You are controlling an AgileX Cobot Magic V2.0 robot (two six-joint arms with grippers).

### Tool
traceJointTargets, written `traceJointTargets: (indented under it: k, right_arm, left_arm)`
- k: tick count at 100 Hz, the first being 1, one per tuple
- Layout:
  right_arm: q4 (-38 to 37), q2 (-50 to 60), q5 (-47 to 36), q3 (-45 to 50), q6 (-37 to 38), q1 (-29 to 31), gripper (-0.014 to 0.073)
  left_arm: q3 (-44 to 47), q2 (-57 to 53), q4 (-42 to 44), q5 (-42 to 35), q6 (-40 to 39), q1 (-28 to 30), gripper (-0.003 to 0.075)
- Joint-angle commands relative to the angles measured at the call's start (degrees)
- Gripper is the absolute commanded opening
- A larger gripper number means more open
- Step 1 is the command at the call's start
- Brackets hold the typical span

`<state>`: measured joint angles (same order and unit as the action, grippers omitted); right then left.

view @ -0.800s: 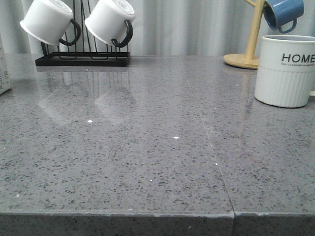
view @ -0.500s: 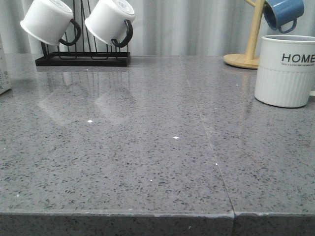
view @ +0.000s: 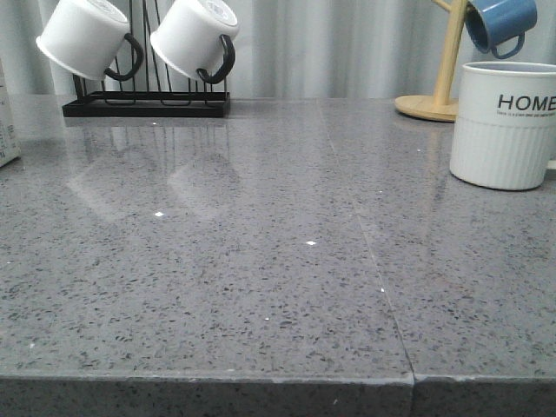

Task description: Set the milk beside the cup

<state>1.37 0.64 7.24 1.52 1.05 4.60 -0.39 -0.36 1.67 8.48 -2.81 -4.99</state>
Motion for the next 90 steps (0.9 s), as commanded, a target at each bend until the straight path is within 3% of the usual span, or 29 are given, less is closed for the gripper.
traceJointTargets:
  k: [1, 24, 40, 57, 72, 82, 90]
  right_arm:
    - [-0.9, 1.2, -5.8, -1.1, -0.6, 0.2, -0.0067]
    - [-0.9, 1.2, -10.3, -1.3, -0.6, 0.3, -0.0067]
    - [-0.9, 0.0, -2.4, -5.5, -0.6, 0.2, -0.0067]
    - [-1.0, -8.0, 0.3, -10.7, -0.6, 0.1, -0.0067]
    - [-1.0, -16.1, -4.7, -12.6, -0.6, 0.0, -0.0059]
    - [-1.0, -20.4, -11.0, -12.6, -0.6, 0.0, 0.0040]
    - [-1.0, -23.9, -16.0, -12.6, -0.6, 0.0, 0.0209]
  left_arm:
    - [3.5, -1.7, 0.0, -4.3, -0.6, 0.1, -0.0020]
    - [3.5, -1.7, 0.0, -4.3, -0.6, 0.1, -0.0020]
    - [3.5, -1.7, 0.0, -4.3, -0.6, 0.1, -0.0020]
    - [3.5, -1.7, 0.0, -4.3, -0.6, 0.1, -0.0020]
    - [3.5, -1.7, 0.0, -4.3, -0.6, 0.1, -0.0020]
    - [3.5, -1.7, 0.0, -4.3, -0.6, 0.1, -0.0020]
    - [3.5, -1.7, 0.0, -4.3, -0.6, 0.1, -0.0020]
